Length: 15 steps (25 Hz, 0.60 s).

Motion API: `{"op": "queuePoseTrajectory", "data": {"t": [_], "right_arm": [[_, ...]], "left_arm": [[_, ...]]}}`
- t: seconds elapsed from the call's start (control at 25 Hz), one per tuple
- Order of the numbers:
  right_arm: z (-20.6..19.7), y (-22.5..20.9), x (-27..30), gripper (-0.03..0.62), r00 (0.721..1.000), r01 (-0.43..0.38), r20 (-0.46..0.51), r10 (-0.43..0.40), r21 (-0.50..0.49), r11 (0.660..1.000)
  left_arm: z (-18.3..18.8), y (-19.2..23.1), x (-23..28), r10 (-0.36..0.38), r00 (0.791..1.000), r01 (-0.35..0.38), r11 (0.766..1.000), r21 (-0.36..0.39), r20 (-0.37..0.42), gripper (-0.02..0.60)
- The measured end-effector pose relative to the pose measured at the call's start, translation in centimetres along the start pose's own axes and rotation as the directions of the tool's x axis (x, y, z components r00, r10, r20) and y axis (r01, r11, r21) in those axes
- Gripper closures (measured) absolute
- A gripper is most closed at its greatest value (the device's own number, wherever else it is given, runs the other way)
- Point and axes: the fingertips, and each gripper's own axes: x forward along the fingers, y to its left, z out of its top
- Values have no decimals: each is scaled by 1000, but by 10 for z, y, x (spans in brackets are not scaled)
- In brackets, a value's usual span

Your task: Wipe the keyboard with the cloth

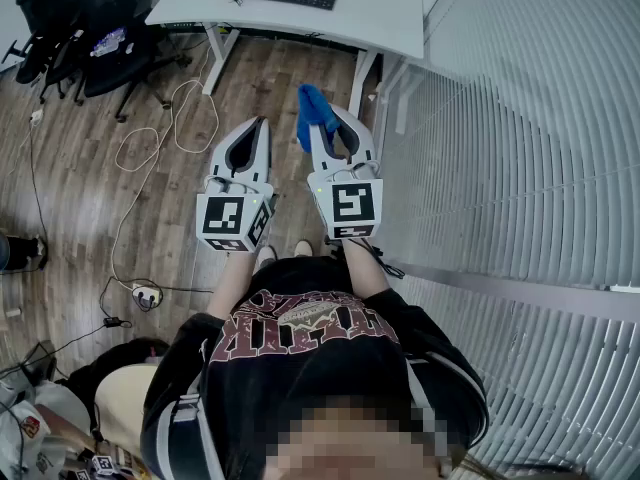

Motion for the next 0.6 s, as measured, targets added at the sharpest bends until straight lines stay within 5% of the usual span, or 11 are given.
{"op": "queuePoseTrajectory", "data": {"t": [0.6], "right_arm": [[-7, -16, -10, 530, 1000, -29, 2, 29, 26, 999]], "left_arm": [[-7, -20, 7, 25, 1000, -24, 1000, 15, -6, 552]]}}
